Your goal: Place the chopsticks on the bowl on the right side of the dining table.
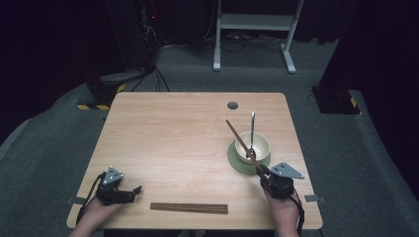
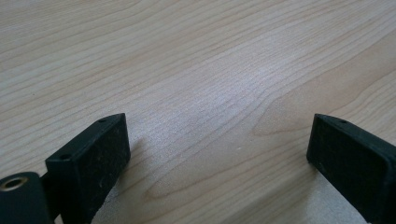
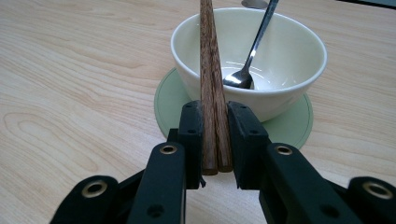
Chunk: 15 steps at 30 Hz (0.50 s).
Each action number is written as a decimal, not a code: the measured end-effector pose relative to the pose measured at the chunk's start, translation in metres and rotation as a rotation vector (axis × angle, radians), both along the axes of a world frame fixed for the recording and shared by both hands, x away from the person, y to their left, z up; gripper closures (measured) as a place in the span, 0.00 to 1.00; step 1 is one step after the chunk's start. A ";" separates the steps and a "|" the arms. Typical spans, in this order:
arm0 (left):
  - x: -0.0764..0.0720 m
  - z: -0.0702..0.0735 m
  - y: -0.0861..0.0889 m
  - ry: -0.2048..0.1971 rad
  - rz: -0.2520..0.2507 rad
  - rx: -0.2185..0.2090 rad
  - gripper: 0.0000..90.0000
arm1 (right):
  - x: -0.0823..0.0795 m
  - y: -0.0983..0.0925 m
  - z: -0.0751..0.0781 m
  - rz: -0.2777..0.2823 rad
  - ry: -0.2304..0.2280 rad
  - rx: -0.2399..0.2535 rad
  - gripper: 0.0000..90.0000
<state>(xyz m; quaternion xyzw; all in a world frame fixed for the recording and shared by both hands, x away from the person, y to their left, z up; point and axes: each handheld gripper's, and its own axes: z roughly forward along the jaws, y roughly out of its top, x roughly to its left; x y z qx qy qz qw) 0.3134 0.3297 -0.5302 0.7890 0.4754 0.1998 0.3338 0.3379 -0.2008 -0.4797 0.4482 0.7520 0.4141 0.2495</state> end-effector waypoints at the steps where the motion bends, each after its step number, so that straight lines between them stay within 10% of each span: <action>1: 0.000 0.000 0.000 -0.001 -0.001 0.001 0.07 | -0.001 0.000 0.000 0.003 0.001 -0.001 0.85; 15: 0.000 0.000 0.000 0.000 0.004 0.000 0.07 | -0.012 -0.001 0.000 0.016 0.009 0.019 0.84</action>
